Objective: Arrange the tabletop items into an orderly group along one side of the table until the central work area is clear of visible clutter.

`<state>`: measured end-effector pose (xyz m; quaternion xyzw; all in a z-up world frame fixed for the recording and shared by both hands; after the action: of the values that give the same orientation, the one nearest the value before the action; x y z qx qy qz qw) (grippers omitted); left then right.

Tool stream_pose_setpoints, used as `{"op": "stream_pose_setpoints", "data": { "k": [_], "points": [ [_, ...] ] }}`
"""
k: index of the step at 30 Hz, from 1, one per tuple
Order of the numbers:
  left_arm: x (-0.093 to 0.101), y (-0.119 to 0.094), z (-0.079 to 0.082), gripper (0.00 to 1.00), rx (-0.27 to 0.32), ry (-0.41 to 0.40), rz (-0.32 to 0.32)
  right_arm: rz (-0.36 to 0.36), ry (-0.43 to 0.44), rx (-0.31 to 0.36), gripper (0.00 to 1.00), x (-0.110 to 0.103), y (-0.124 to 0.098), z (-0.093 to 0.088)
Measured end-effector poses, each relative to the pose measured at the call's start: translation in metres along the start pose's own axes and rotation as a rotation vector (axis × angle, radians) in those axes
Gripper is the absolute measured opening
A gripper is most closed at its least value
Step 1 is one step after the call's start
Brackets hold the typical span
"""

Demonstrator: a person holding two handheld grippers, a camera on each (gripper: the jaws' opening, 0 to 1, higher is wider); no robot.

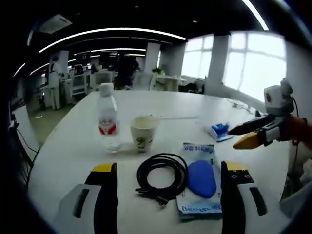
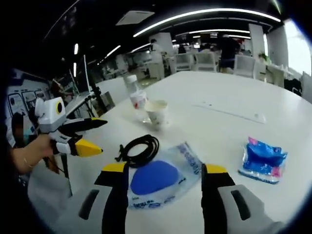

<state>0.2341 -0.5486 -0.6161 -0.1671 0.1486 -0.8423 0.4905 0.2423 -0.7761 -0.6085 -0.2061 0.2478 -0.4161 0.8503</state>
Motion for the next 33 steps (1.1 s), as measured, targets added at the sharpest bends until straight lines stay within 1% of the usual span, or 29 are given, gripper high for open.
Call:
{"op": "stream_pose_setpoints", "data": {
  "k": [1, 3, 4, 6, 8, 10, 12, 15, 16, 18, 23, 24, 27, 31, 33],
  "points": [
    [-0.001, 0.000, -0.001, 0.83, 0.003, -0.004, 0.006, 0.006, -0.005, 0.001, 0.57, -0.001, 0.002, 0.000],
    [-0.006, 0.000, -0.001, 0.79, 0.079, -0.059, 0.031, 0.019, -0.015, 0.003, 0.54, -0.005, 0.008, 0.000],
    [-0.007, -0.001, -0.003, 0.77, 0.086, -0.079, 0.039, 0.029, -0.014, -0.001, 0.53, -0.007, 0.012, 0.000],
    [-0.012, 0.000, -0.009, 0.75, 0.065, -0.098, 0.049, 0.035, -0.011, -0.003, 0.51, -0.009, 0.018, -0.001],
    [-0.016, 0.001, -0.015, 0.74, 0.027, -0.099, 0.076, 0.041, -0.009, -0.010, 0.50, -0.012, 0.026, -0.002],
    [-0.018, 0.002, -0.019, 0.70, 0.024, -0.097, 0.079, 0.048, -0.003, -0.014, 0.50, -0.013, 0.033, -0.003],
    [-0.019, 0.003, -0.023, 0.66, 0.022, -0.115, 0.078, 0.061, 0.010, -0.021, 0.48, -0.016, 0.040, -0.004],
    [-0.020, 0.005, -0.029, 0.64, 0.009, -0.119, 0.084, 0.075, 0.020, -0.022, 0.46, -0.020, 0.048, -0.005],
    [-0.022, 0.007, -0.032, 0.63, -0.006, -0.130, 0.092, 0.077, 0.024, -0.023, 0.46, -0.021, 0.050, -0.005],
    [-0.024, 0.008, -0.035, 0.62, -0.008, -0.151, 0.090, 0.083, 0.033, -0.027, 0.46, -0.023, 0.055, -0.006],
    [-0.026, 0.011, -0.043, 0.59, -0.005, -0.257, 0.096, 0.092, 0.041, -0.035, 0.42, -0.025, 0.066, -0.008],
    [-0.026, 0.011, -0.046, 0.58, -0.014, -0.280, 0.098, 0.091, 0.040, -0.037, 0.41, -0.025, 0.069, -0.008],
    [-0.026, 0.013, -0.050, 0.56, -0.027, -0.308, 0.098, 0.091, 0.037, -0.039, 0.39, -0.025, 0.076, -0.010],
    [-0.027, 0.015, -0.057, 0.51, -0.043, -0.373, 0.103, 0.094, 0.025, -0.047, 0.34, -0.026, 0.084, -0.011],
    [-0.027, 0.017, -0.058, 0.47, -0.048, -0.400, 0.091, 0.099, 0.026, -0.051, 0.33, -0.028, 0.088, -0.012]
  ]
}}
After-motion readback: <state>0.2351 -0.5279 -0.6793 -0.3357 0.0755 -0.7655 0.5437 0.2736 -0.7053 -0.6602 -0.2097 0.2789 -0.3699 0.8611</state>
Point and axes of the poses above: the point that each gripper's makers call its tool centre point, and the gripper's own axes: y roughly forward along the fingers, x roughly to its right, z roughly out of its top, the point moved 7 cm from there along -y, roughly backward along the fingers, and after that the axes turned 2 degrees about y, right-handed, at the moved point
